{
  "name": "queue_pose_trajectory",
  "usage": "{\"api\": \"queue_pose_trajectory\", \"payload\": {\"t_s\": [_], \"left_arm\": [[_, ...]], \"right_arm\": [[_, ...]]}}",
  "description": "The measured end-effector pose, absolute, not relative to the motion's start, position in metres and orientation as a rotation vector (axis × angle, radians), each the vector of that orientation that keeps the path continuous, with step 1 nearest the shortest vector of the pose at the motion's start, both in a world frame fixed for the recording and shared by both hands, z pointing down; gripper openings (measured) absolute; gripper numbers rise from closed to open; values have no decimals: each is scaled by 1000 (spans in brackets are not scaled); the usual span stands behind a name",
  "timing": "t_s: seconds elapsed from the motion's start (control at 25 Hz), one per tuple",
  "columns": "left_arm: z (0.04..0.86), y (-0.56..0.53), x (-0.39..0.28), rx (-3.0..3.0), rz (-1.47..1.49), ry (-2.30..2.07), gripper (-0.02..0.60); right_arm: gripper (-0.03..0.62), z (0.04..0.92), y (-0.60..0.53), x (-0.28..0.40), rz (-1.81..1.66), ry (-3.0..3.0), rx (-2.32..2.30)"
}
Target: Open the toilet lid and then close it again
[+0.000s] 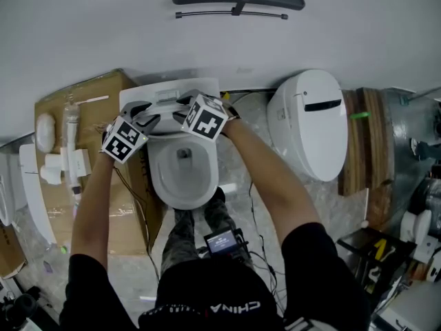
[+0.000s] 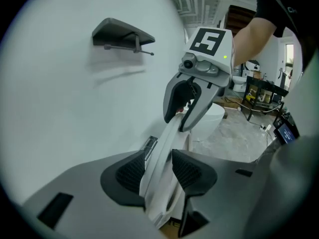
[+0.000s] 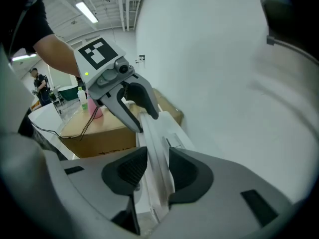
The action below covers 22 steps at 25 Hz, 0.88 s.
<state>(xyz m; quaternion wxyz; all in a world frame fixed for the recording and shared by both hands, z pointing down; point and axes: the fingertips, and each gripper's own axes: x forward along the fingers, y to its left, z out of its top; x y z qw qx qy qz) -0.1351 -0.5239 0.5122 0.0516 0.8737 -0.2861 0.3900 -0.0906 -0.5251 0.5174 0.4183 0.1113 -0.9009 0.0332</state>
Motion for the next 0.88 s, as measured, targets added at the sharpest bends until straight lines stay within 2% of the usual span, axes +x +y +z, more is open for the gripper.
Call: {"api": "queue_pose_trajectory", "payload": {"t_s": [0.52,0.88], "left_arm": [[509,-468,-130,2659,1201,-886,163],[524,-379,-117,2605,1387,-892,163]], "right_arm": [[135,514,-468,-84,100,-2288,212],[130,524,-376,-70,22,-2322,124]]}}
